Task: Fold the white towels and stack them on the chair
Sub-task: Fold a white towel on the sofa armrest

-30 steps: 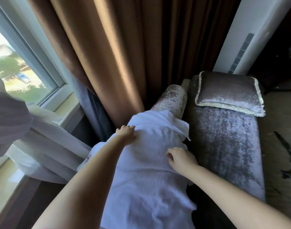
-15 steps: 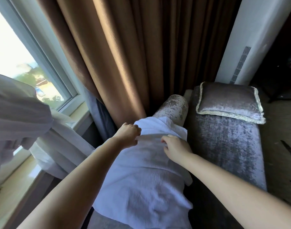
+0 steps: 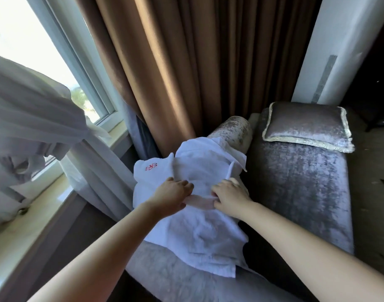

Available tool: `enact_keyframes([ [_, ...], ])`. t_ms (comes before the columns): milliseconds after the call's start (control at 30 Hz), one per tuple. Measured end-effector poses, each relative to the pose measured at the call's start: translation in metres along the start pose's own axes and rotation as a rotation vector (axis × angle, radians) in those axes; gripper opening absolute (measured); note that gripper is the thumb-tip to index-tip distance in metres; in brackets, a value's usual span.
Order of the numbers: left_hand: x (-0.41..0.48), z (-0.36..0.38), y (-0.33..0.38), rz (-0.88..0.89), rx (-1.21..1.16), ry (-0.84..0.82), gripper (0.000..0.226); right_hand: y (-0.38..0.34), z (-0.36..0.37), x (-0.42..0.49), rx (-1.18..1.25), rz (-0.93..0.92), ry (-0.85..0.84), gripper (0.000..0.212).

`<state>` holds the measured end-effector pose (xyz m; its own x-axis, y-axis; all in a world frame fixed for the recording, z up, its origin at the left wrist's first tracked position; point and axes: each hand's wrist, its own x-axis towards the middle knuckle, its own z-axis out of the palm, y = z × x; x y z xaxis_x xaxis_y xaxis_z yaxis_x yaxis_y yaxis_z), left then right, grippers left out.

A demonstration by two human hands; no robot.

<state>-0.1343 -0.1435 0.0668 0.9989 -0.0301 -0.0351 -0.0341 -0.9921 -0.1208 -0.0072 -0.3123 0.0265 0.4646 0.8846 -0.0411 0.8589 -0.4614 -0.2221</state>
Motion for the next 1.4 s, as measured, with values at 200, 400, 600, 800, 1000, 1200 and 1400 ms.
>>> enact_keyframes([
  [200, -0.021, 0.073, 0.026, 0.053, 0.101, 0.069, 0.05, 0.012, 0.077, -0.037, -0.032, 0.045, 0.001, 0.03],
  [400, -0.048, 0.142, 0.035, -0.011, 0.136, 0.279, 0.048, 0.024, 0.149, -0.059, -0.106, 0.073, 0.435, 0.026],
  [600, -0.091, 0.174, 0.068, -0.049, 0.116, 0.45, 0.043, -0.005, 0.196, -0.12, -0.279, 0.058, 0.615, 0.02],
  [800, -0.143, 0.184, 0.123, 0.065, 0.172, 0.379, 0.046, -0.025, 0.187, -0.2, -0.293, 0.083, 0.659, 0.036],
  [1000, -0.176, 0.201, 0.154, 0.121, 0.102, 0.457, 0.047, -0.039, 0.2, -0.258, -0.297, 0.038, 0.707, 0.037],
  [1200, -0.198, 0.217, 0.16, 0.111, -0.041, 0.605, 0.034, -0.058, 0.226, -0.291, -0.262, -0.129, 0.613, 0.027],
  [1400, -0.161, 0.197, 0.156, -0.005, -0.133, 0.523, 0.024, -0.059, 0.201, -0.276, -0.047, -0.117, 0.638, 0.027],
])
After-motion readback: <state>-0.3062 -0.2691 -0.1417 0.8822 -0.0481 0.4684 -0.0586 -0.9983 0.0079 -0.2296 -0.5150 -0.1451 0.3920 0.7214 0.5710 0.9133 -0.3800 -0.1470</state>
